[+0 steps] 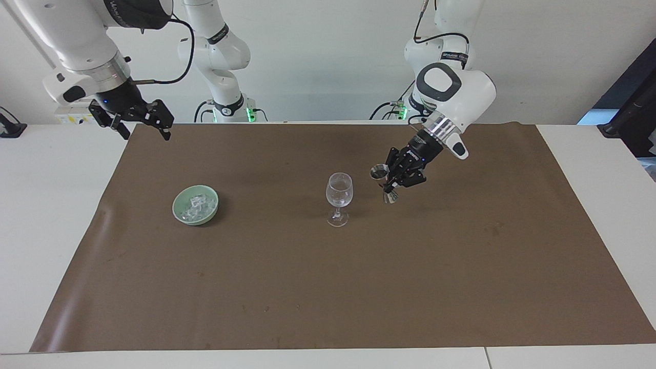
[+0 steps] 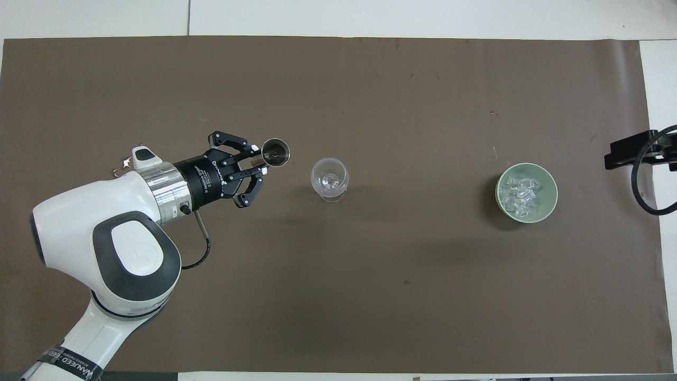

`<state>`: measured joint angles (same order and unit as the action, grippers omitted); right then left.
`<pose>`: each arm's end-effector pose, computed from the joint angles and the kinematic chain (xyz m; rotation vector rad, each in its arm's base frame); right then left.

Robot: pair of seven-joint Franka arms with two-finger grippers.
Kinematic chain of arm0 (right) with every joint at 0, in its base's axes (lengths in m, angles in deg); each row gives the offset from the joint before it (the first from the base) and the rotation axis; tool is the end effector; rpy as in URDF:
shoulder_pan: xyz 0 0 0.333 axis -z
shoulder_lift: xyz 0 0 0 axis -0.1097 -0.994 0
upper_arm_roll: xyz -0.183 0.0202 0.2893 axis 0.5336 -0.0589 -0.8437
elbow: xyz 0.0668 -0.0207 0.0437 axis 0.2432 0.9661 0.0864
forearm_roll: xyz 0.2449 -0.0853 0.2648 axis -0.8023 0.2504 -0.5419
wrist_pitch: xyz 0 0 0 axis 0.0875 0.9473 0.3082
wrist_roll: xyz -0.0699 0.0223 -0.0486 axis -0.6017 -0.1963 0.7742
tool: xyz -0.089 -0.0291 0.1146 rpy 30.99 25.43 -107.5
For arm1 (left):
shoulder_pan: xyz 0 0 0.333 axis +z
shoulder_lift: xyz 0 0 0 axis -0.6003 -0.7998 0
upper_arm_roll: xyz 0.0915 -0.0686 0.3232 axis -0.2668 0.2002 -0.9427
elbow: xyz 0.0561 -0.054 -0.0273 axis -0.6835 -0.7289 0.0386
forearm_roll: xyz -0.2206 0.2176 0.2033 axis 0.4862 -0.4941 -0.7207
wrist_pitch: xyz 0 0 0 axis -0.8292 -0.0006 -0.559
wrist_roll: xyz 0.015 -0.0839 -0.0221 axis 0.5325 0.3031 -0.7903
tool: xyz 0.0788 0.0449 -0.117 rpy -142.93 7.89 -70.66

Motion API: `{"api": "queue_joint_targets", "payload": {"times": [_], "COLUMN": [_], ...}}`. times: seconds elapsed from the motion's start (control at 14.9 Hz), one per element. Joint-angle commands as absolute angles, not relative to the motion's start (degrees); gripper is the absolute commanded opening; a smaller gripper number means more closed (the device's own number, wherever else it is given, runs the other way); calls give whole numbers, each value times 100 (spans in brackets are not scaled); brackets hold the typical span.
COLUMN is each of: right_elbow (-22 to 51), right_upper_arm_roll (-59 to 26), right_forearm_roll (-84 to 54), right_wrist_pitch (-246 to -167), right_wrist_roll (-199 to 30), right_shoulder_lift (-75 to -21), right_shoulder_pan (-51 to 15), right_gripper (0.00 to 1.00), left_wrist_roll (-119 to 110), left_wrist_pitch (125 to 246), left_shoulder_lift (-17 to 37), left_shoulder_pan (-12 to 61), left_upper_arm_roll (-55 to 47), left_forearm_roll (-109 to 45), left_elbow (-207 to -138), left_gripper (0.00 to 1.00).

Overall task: Pour wine and add ice with both arms
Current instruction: 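Carry the jigger with the left gripper toward the clear glass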

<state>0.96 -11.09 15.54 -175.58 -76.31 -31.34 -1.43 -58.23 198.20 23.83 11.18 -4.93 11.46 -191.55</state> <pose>0.5160 -0.0270 0.6143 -3.1377 0.0860 0.0719 0.4865 -0.2473 0.4528 1.5277 1.7111 -0.3938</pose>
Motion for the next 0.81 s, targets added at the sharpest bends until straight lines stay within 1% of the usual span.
{"api": "queue_joint_targets", "payload": {"times": [0.0, 0.2, 0.54, 0.74], "right_elbow": [222, 222, 222, 222], "right_upper_arm_roll": [-1137, -1137, -1137, -1137], "right_forearm_roll": [1464, 1464, 1473, 1464], "right_wrist_pitch": [-17603, -17603, -17603, -17603], "right_wrist_roll": [-7739, -7739, -7739, -7739], "right_shoulder_lift": [-3045, -3036, -3036, -3036], "right_shoulder_pan": [-85, -85, -85, -85], "right_gripper": [100, 100, 100, 100], "left_wrist_roll": [-5944, -6311, -7655, -8315], "left_wrist_pitch": [19825, 19842, 19816, 19816], "left_shoulder_lift": [2326, 2283, 2002, 1984], "left_shoulder_pan": [973, 938, 885, 771], "left_upper_arm_roll": [-489, -436, -436, -427], "left_forearm_roll": [531, -390, -2139, -3124], "left_elbow": [-19065, -18986, -18555, -18493], "left_gripper": [0, 0, 0, 0]}}
